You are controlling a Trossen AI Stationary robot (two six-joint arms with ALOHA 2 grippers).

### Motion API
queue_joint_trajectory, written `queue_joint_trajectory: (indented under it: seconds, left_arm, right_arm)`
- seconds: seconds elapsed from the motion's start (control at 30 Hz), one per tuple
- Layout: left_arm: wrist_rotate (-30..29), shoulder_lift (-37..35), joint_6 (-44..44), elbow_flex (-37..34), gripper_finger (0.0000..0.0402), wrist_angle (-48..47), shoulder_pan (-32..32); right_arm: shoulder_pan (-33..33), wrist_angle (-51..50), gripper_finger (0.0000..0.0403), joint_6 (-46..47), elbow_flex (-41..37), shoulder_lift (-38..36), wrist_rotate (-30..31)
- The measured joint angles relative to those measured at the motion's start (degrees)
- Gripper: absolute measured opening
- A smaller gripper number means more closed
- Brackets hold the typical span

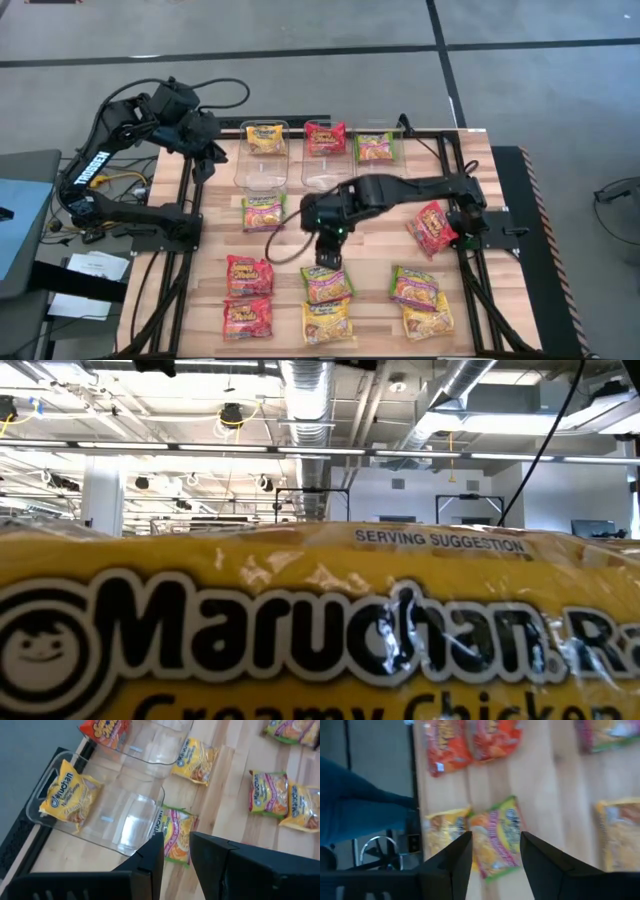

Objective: Sort Maruchan noodles
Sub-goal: Put the yellow noodle pack into the left transparent bin

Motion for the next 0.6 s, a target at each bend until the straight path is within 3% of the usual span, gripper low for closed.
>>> queue_joint_trajectory:
  seconds: [0.23,0.6]
  left_arm:
    - [0.0,0.0,0.8,0.0,0.0080,-0.8,0.0]
    - [-0.1,0.0,0.8,0.0,0.0080,-0.8,0.0]
  right_arm:
    - [4.4,2.4,0.0239,2.4,0.0,0.0,1.7]
    - [12.4,8.4,0.0235,2.7,0.0,6.6,4.5]
